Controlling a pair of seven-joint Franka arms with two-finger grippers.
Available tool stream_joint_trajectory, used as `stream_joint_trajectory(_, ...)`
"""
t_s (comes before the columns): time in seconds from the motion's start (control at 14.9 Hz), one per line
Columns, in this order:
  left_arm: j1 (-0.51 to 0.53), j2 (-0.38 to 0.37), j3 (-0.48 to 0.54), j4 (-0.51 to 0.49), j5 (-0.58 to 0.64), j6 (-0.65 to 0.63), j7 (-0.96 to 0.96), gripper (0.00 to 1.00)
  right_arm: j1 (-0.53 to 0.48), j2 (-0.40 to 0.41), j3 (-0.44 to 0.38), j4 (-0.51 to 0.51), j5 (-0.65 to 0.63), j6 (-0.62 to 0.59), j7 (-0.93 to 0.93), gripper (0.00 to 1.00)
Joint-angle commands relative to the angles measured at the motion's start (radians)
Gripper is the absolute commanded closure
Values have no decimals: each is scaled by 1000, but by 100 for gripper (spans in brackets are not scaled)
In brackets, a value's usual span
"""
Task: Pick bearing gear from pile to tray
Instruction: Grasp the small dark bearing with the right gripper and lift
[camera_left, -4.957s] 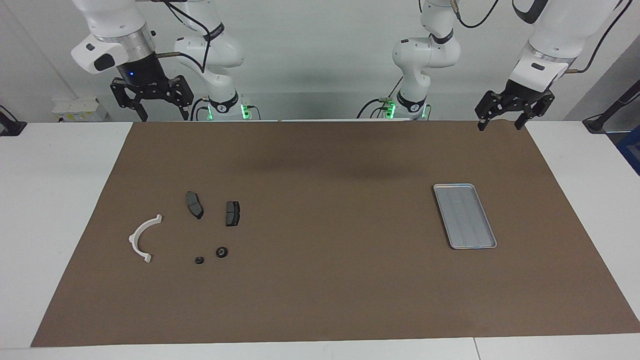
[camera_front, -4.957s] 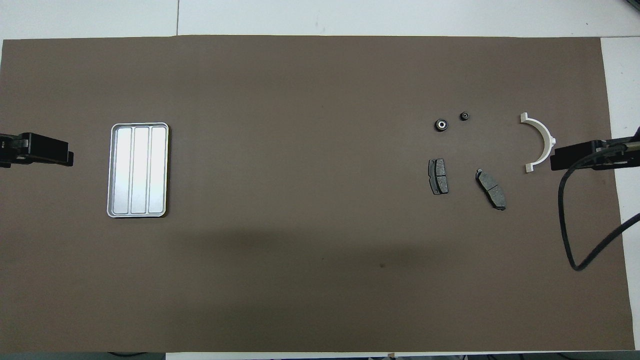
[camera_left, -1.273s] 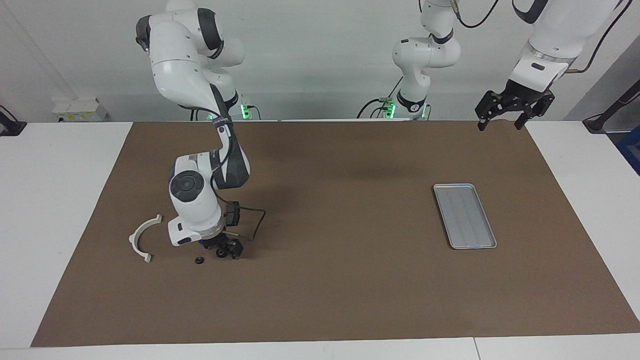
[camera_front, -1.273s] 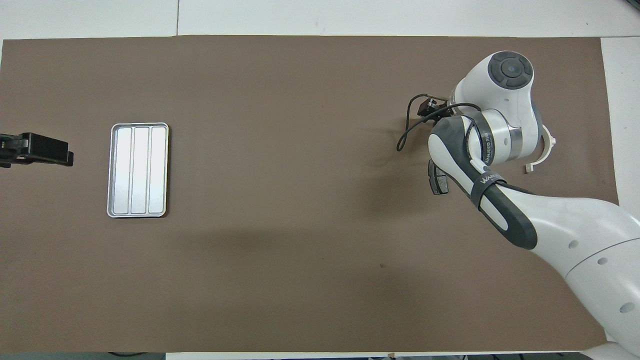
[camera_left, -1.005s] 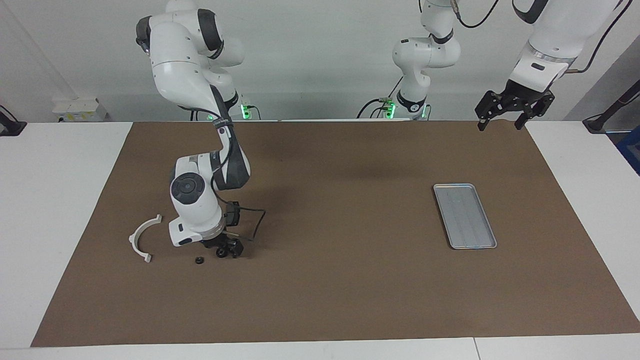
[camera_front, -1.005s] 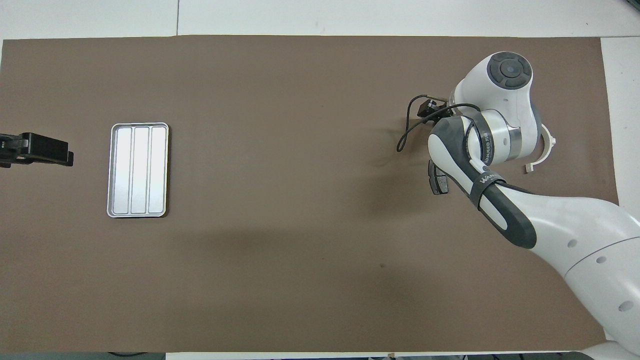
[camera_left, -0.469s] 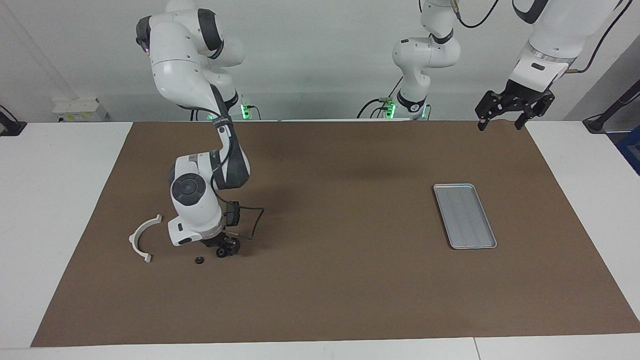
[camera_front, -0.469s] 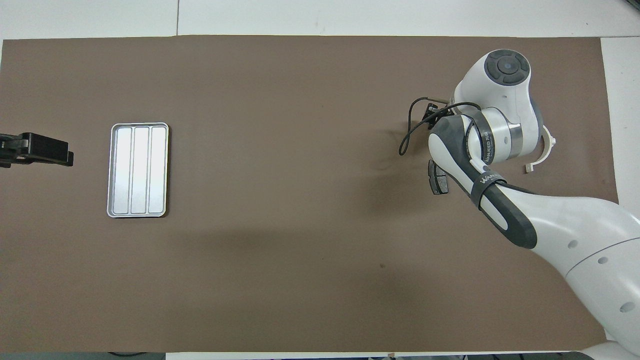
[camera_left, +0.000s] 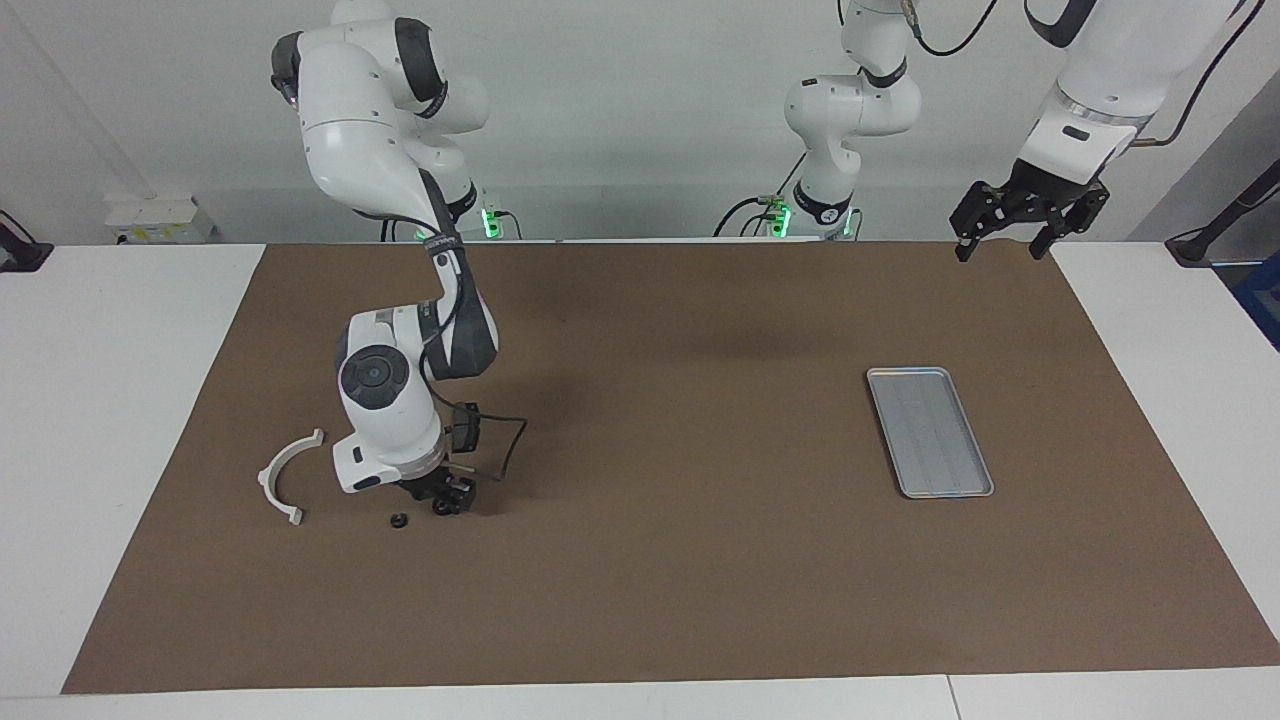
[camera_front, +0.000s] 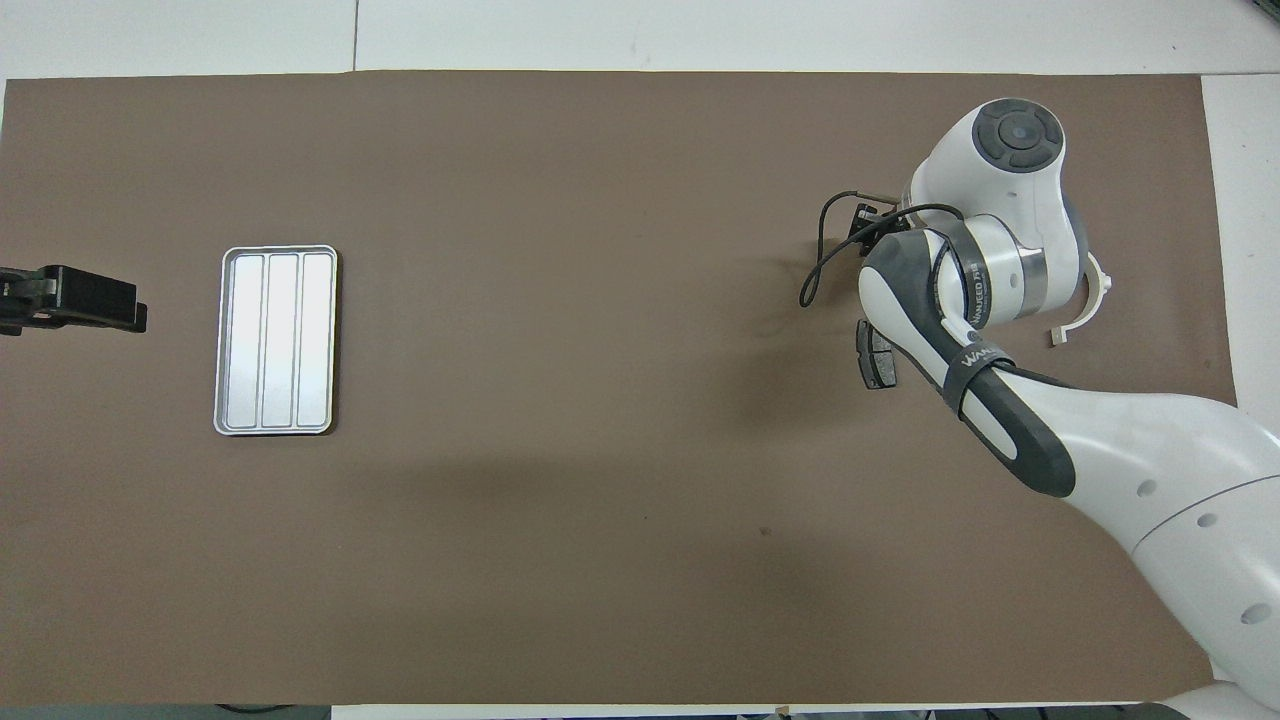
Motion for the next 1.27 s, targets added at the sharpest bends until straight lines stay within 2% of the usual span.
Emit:
stream_joint_trajectory(0.0,-9,-34,9,-36,-8,-2,1,0,-8,6,7,-16,-13,42,29,55)
stream_joint_trajectory(0.13,-9,-34,9,-36,-8,-2,1,0,-10,4,7,-18,-13,45,28,74)
stream_joint_trajectory(0.27,-9,-34,9,-36,-8,-2,3,0,-10,4,7,-18,-15,45,25,100)
stream_joint_trajectory(0.54,-9,-34,9,-36,-8,-2,1,0,-10,1,7,-7,-24,27,9,100)
stream_joint_trajectory(0.67,-9,-34,9,-36,-8,-2,1,0,-8,-14,7,20,-25,-26,-27,100)
stream_joint_trajectory(0.94,-9,-34,9,-36,-8,-2,1,0,-5,-77,16,179,-15,-328,-115,100)
stream_joint_trajectory(1.21,-10,-34,8,-36,-8,-2,1,0,2,-145,113,342,-12,-623,-114,100)
